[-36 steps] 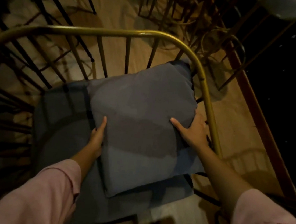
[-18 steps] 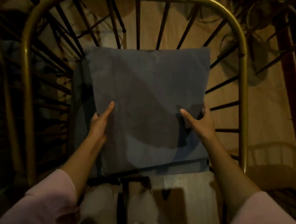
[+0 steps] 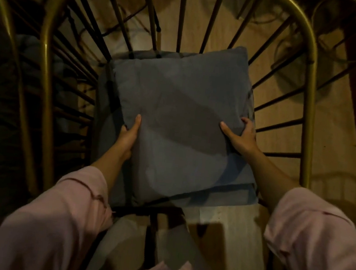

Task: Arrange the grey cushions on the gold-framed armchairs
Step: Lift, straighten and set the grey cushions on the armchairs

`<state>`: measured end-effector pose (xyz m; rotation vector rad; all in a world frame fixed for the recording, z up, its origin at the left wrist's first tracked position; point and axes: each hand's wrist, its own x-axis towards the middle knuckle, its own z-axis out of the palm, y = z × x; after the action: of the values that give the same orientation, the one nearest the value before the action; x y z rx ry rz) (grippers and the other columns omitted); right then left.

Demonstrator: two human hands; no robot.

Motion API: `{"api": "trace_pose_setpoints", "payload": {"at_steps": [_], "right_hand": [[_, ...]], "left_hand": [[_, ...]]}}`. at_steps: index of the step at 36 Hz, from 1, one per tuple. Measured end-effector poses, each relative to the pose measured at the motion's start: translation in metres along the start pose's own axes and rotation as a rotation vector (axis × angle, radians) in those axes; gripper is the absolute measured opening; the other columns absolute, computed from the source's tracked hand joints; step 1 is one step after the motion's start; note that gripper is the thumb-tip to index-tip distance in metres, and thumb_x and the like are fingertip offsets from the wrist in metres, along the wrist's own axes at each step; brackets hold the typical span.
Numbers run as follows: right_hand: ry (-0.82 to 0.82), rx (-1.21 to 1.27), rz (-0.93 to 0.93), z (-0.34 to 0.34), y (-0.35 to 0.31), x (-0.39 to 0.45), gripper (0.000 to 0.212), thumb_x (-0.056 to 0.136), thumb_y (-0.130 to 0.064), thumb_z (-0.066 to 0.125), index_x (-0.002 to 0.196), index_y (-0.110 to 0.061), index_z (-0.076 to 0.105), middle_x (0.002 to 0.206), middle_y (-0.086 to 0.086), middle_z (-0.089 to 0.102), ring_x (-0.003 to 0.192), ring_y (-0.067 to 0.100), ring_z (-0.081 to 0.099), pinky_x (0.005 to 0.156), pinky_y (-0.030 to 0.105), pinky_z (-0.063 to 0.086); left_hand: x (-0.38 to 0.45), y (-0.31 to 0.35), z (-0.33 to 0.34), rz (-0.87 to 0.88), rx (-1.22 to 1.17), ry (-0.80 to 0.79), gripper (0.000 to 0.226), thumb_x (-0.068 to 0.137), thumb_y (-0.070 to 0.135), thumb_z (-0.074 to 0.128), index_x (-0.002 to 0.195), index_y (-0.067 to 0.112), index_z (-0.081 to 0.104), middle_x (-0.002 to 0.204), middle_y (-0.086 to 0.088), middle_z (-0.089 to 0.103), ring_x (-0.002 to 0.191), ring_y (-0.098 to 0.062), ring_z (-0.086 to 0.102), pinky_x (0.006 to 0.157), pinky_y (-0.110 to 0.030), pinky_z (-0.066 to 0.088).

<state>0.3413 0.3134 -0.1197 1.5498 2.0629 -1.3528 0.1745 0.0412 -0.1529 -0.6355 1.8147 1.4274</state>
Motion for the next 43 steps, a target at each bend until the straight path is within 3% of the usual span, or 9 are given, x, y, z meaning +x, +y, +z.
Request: {"api": "trace_pose_setpoints", "payload": {"at_steps": [9, 13, 17, 22, 28, 31, 36, 40, 43], "right_hand": [[0.077, 0.125, -0.087, -0.01, -0.004, -0.021, 0.099, 0.072, -0.058, 0.078, 0.15, -0.023, 0.028, 0.154, 0.004, 0.038, 0.137, 0.026, 0.044, 0.11, 0.04, 0.043], [0.052, 0.101, -0.119, -0.001, 0.006, -0.046, 0.099, 0.07, -0.066, 0.073, 0.15, -0.025, 0.032, 0.152, 0.003, 0.042, 0.135, 0.024, 0.046, 0.109, 0.044, 0.044], [0.015, 0.087, -0.105, 0.016, 0.025, -0.066, 0.091, 0.076, -0.058, 0.074, 0.15, -0.024, 0.034, 0.15, 0.003, 0.046, 0.133, 0.023, 0.049, 0.102, 0.034, 0.045], [-0.094, 0.007, -0.036, 0.033, 0.058, -0.067, 0.114, 0.064, -0.08, 0.069, 0.155, -0.034, 0.019, 0.159, 0.0, 0.034, 0.142, 0.028, 0.038, 0.112, 0.054, 0.039], [-0.088, -0.025, 0.031, 0.04, 0.063, -0.062, 0.121, 0.057, -0.091, 0.061, 0.154, -0.045, 0.006, 0.163, 0.0, 0.023, 0.147, 0.033, 0.028, 0.115, 0.058, 0.032], [-0.003, 0.004, 0.063, 0.046, 0.045, -0.07, 0.125, 0.054, -0.093, 0.06, 0.155, -0.038, 0.009, 0.162, 0.005, 0.025, 0.146, 0.035, 0.029, 0.116, 0.059, 0.028], [0.257, -0.113, 0.039, 0.071, -0.006, -0.106, 0.103, 0.078, -0.074, 0.059, 0.154, -0.013, 0.024, 0.16, 0.021, 0.023, 0.149, 0.038, 0.016, 0.118, 0.063, 0.005], [0.215, -0.134, -0.113, 0.104, -0.062, -0.122, 0.092, 0.082, -0.063, 0.062, 0.152, -0.012, 0.029, 0.162, 0.017, 0.023, 0.151, 0.035, 0.011, 0.119, 0.057, 0.001], [0.132, -0.131, -0.235, 0.134, -0.121, -0.136, 0.085, 0.086, -0.057, 0.062, 0.151, -0.011, 0.032, 0.158, 0.016, 0.031, 0.149, 0.035, 0.02, 0.12, 0.056, 0.007]], "left_hand": [[-0.013, 0.003, -0.005, 0.126, -0.01, 0.073, 0.063, 0.093, 0.047, 0.057, 0.145, 0.014, 0.043, 0.138, -0.003, 0.053, 0.124, -0.018, 0.053, 0.104, -0.033, 0.045], [-0.024, 0.004, -0.023, 0.145, 0.027, 0.046, 0.068, 0.089, 0.053, 0.06, 0.145, 0.019, 0.043, 0.127, 0.005, 0.054, 0.112, -0.013, 0.054, 0.092, -0.027, 0.045], [-0.027, -0.013, -0.048, 0.121, 0.064, -0.069, 0.071, 0.085, 0.051, 0.066, 0.145, 0.021, 0.043, 0.137, 0.0, 0.057, 0.119, -0.018, 0.058, 0.102, -0.036, 0.048], [-0.038, -0.051, -0.057, 0.03, 0.127, -0.111, 0.086, 0.087, 0.046, 0.065, 0.154, 0.023, 0.016, 0.152, -0.003, 0.039, 0.136, -0.024, 0.044, 0.112, -0.037, 0.036], [-0.04, -0.051, -0.056, 0.099, 0.148, -0.018, 0.092, 0.079, 0.055, 0.071, 0.152, 0.023, 0.026, 0.152, -0.003, 0.043, 0.136, -0.024, 0.045, 0.115, -0.046, 0.036], [-0.049, -0.039, -0.054, 0.166, 0.149, 0.024, 0.08, 0.087, 0.041, 0.069, 0.151, 0.02, 0.028, 0.151, -0.007, 0.044, 0.135, -0.026, 0.046, 0.114, -0.042, 0.037], [-0.068, 0.001, -0.069, 0.278, 0.133, 0.032, 0.078, 0.092, 0.016, 0.065, 0.154, 0.013, 0.018, 0.158, -0.016, 0.03, 0.143, -0.029, 0.036, 0.109, -0.033, 0.033], [-0.086, 0.051, -0.112, 0.416, 0.126, 0.113, 0.072, 0.091, 0.018, 0.066, 0.152, 0.015, 0.027, 0.156, -0.016, 0.033, 0.143, -0.029, 0.034, 0.115, -0.042, 0.034], [-0.095, 0.086, -0.164, 0.495, 0.054, 0.235, 0.061, 0.092, 0.012, 0.064, 0.146, 0.009, 0.038, 0.147, -0.016, 0.045, 0.136, -0.028, 0.044, 0.108, -0.034, 0.039]]}}
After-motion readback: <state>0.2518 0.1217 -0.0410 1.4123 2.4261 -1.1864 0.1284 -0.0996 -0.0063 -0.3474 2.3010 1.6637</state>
